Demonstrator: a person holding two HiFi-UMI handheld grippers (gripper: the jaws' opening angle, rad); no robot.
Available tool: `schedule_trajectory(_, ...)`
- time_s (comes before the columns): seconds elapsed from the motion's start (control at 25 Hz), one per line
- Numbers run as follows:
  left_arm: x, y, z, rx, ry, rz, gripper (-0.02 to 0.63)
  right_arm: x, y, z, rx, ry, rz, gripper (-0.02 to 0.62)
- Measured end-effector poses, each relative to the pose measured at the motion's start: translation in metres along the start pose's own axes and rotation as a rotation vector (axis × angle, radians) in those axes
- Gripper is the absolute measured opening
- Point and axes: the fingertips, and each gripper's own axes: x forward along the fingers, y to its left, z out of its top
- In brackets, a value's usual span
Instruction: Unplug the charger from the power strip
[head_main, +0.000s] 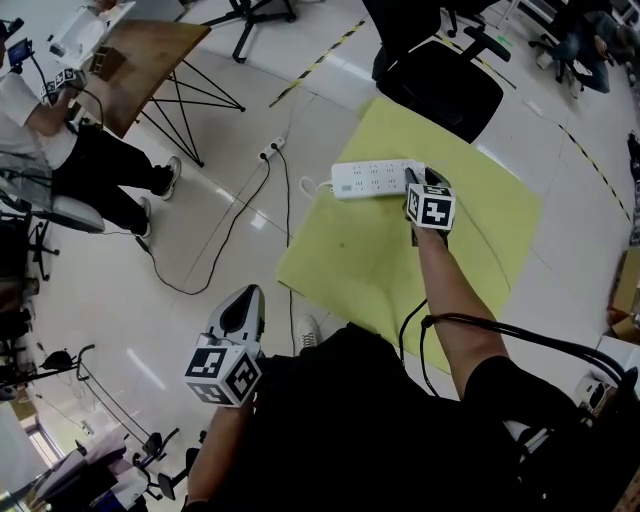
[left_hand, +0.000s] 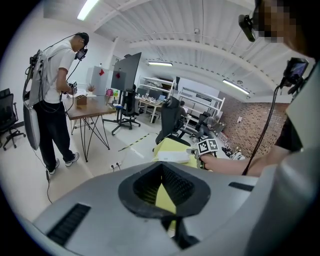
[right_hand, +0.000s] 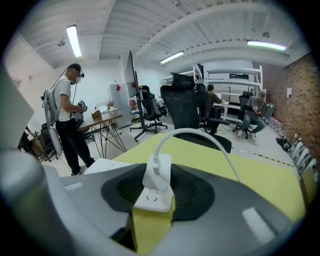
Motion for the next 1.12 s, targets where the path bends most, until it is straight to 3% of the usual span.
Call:
schedule_trajectory(0.32,0.001,-0.003,0.000,0.010,-0.002,-0.055,0.005,-0.030,0.016,0.010,0.014,-0.044,0.047,0.146)
schedule_trajectory(0.52,0.002,-0.005,-0.003,0.004,-0.012,-0.093,0.005,-0.052,0.046,-0.006,-0.010,-0.034,0.124,0.146)
schedule_trajectory(0.96,-0.030,0.022,-0.002,-0.039,-0.058,-0.097,0.005,-0.084,0.172,-0.084,-0.055,0.117,0.344,0.146)
schedule_trajectory(1.12,-0.045,0.035,-0.009,-0.055,-0.061,-0.080,0.005,-0.094,0.230,-0.103,-0.132,0.142,0.448,0.143)
